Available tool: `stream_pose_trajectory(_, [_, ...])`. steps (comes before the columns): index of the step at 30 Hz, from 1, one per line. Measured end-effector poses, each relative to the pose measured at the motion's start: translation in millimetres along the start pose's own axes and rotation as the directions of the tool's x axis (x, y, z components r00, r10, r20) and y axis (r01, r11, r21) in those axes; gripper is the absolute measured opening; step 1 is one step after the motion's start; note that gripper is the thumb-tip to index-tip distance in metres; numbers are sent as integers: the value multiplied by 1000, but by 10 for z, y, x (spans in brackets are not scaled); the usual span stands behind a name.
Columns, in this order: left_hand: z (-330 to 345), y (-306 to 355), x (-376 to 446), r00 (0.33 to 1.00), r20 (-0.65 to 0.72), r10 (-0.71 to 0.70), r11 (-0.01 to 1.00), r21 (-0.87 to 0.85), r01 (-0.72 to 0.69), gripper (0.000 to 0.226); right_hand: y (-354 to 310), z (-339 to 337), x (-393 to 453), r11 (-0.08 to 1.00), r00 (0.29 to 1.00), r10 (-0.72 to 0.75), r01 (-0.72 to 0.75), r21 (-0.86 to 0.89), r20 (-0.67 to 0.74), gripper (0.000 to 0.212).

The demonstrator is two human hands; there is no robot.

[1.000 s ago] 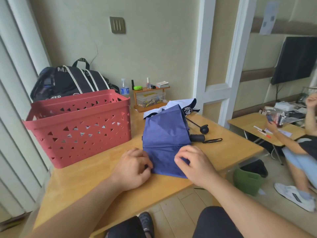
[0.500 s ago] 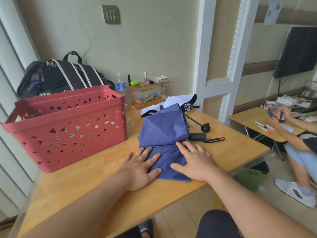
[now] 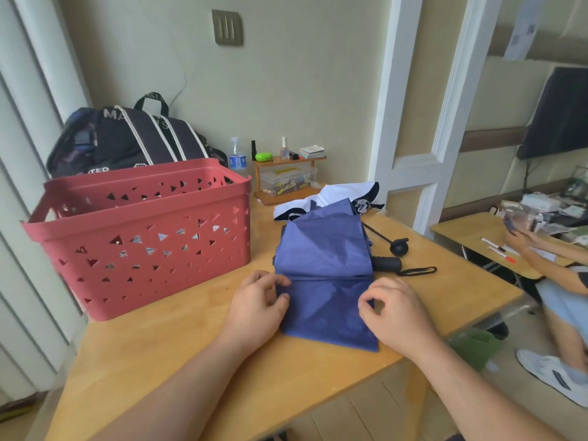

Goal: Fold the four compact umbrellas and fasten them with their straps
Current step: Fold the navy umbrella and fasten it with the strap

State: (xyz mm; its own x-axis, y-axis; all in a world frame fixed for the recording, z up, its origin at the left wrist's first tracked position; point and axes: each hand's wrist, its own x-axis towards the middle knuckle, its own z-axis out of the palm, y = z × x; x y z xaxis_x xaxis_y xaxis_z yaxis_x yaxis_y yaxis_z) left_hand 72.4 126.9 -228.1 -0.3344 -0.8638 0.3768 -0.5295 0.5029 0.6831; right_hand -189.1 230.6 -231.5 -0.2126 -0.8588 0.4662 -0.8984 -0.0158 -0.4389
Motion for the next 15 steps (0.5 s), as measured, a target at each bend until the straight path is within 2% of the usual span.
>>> stream_pose_trajectory(2, [11, 12, 104, 999, -23, -34, 998, -54, 32, 34, 9, -16, -5, 998, 997, 46, -43, 38, -57, 17])
stream_pose_trajectory(5, [38, 104, 327, 999, 4, -53, 994, -95, 53, 56, -19, -47, -3, 990, 994, 98, -94, 104, -41, 17])
stream_pose_trajectory(8, [128, 209, 593, 993, -35, -110, 985, -139, 104, 69, 5, -66, 28, 974, 990, 142, -135, 179, -25, 15])
stream_pose_trajectory(13, [315, 244, 588, 980, -187, -74, 982, -187, 38, 45, 45, -90, 82, 929, 973, 231, -218, 300, -11, 18])
stream_pose_trajectory(15, [328, 247, 492, 975, -206, -79, 963, -267, 22, 45, 69, -90, 96, 906, 966, 259, -245, 345, 6, 17])
